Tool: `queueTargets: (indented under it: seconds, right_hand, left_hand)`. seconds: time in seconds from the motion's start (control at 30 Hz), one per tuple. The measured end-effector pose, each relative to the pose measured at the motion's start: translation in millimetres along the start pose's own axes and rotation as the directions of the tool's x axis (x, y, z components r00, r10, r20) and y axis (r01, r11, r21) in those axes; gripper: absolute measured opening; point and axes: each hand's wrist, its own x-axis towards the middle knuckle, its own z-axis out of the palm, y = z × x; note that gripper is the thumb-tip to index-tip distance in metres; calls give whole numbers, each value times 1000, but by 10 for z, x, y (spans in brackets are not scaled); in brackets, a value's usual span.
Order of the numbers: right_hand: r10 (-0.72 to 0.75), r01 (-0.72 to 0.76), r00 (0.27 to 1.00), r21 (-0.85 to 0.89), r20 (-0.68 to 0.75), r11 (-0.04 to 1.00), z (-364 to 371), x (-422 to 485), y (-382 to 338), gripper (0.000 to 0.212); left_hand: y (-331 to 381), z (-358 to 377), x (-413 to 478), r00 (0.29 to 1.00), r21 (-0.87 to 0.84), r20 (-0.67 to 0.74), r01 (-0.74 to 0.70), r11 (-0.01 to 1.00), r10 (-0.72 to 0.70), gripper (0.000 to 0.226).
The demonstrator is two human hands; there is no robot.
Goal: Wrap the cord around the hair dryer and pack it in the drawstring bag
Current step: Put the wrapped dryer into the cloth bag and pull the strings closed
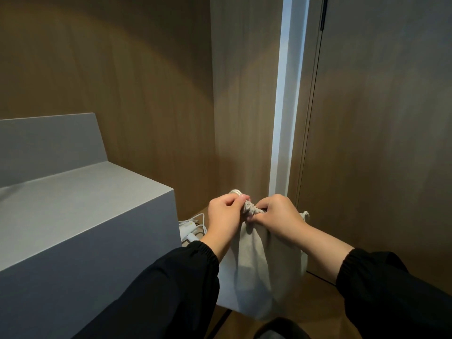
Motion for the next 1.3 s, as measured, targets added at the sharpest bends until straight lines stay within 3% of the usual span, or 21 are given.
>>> queueTargets:
  seconds: [0.17,0.27,0.3,0.37,0.47,0.53,0.63,0.73,0.83,0.93,1.0,1.1,1.3]
  right_hand:
    - [-6,6,1000,-4,5,1000,16,-46,-27,24]
    - [-28,35,989,44,-143,998,-44,-62,36,17]
    - [-3,28,975,106,-221,994,-82,-61,78,14]
    - [122,-34,929,247,-350,968,-156,-20,199,29]
    - [331,-158,845,395,-420,905,-233,12,365,39]
    - [437,-292,836,406,-331,866,-220,38,476,42]
    - [592,-542,806,404,3,737,-129,81,543,44]
    - [601,-621,764,517,234,589,-22,90,551,36]
    - [567,-579,761,723,313,377,57,112,543,29]
    - [608,-431,764,872,214,234,83,169,506,20]
    - [655,-342,745,915,125,215,67,168,449,14]
    - [689,-313,724,910,43,272,-6,157,384,13]
    - [753,-282,656,942,50,183,-73,212,265,25]
  left_hand:
    - [37,1,53,993,118,-63,-96,988,104,22]
    - [6,6,130,988,161,-91,-106,981,122,28]
    - [-8,12,153,987,163,-111,-101,981,120,30]
    - [-40,17,196,983,155,-138,-102,983,124,34]
    - [-68,-6,244,981,149,-152,-99,984,121,36]
    - [-62,-35,276,977,156,-169,-103,982,129,34]
    - [-27,-76,319,972,154,-175,-129,980,155,32]
    - [24,-88,322,975,132,-165,-130,983,151,30]
    - [76,-94,302,977,95,-155,-130,987,143,27]
    - [81,-111,284,987,59,-120,-97,994,103,25]
    - [59,-137,266,991,37,-106,-72,997,75,24]
    - [-8,-204,285,988,-34,-155,8,999,-14,26]
    - [-191,-201,436,900,-378,-252,248,892,-357,32]
